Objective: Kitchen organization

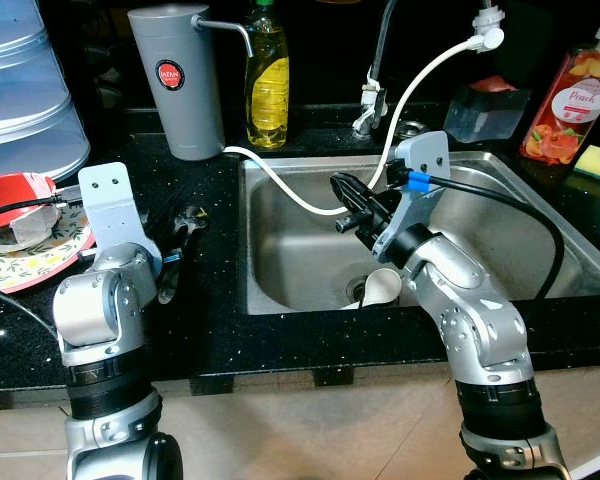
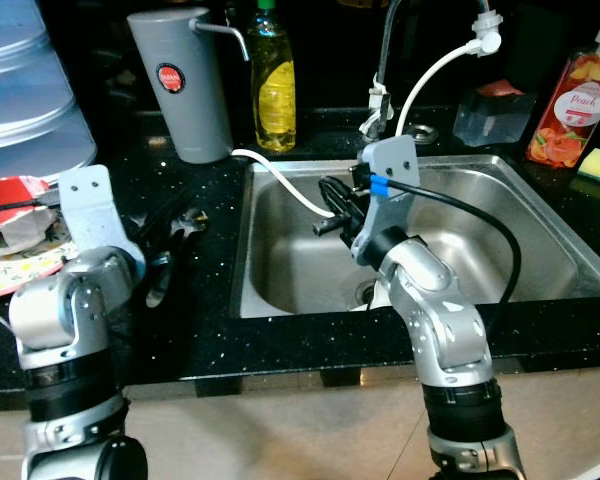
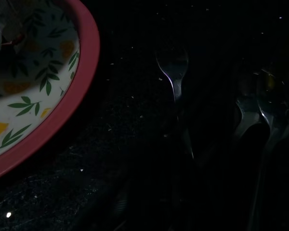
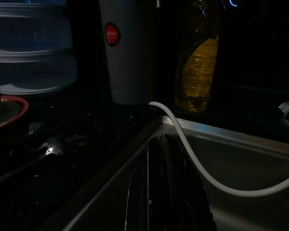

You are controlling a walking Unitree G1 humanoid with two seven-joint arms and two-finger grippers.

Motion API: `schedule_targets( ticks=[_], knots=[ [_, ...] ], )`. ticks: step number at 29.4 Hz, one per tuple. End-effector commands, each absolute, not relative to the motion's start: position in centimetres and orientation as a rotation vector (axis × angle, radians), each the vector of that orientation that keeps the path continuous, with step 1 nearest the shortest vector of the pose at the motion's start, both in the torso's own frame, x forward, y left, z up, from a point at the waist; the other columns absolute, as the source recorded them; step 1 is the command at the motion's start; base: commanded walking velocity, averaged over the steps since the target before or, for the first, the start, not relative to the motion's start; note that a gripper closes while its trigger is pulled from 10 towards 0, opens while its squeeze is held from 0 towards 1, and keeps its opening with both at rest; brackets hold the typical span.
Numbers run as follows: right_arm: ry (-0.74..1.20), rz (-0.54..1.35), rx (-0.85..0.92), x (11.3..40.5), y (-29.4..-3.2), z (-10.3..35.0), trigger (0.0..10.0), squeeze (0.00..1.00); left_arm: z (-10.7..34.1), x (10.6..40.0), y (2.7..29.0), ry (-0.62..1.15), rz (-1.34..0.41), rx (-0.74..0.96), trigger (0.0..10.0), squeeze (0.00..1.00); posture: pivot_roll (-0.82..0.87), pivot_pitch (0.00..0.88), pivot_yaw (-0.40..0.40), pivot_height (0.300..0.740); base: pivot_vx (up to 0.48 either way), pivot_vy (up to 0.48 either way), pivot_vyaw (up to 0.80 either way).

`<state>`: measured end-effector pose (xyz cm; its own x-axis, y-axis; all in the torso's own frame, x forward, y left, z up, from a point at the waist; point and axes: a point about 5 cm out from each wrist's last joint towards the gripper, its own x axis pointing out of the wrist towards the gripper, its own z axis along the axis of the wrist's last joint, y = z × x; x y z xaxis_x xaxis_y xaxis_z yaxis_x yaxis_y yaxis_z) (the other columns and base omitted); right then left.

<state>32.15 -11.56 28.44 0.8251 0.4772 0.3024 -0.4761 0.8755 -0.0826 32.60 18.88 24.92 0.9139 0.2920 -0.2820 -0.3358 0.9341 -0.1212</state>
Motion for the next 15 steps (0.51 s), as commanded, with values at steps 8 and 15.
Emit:
schedule_targets(
  ticks=[8, 15],
  knots=[
    [-0.321, 0.502, -0.001, 32.2, -11.6, 28.3, 10.0, 0.0, 24.9, 32.9, 19.0, 0.241, 0.33, -0.093, 0.0, 0.0, -0.03, 0.1, 0.036, 0.74, 0.0, 0.0, 0.0],
    [-0.322, 0.504, -0.002, 32.2, -11.6, 28.3, 10.0, 0.0, 26.1, 33.2, 19.0, 0.162, 0.321, 0.004, 10.0, 0.0, -0.03, 0.096, 0.035, 0.74, 0.0, 0.0, 0.0]
  ],
)
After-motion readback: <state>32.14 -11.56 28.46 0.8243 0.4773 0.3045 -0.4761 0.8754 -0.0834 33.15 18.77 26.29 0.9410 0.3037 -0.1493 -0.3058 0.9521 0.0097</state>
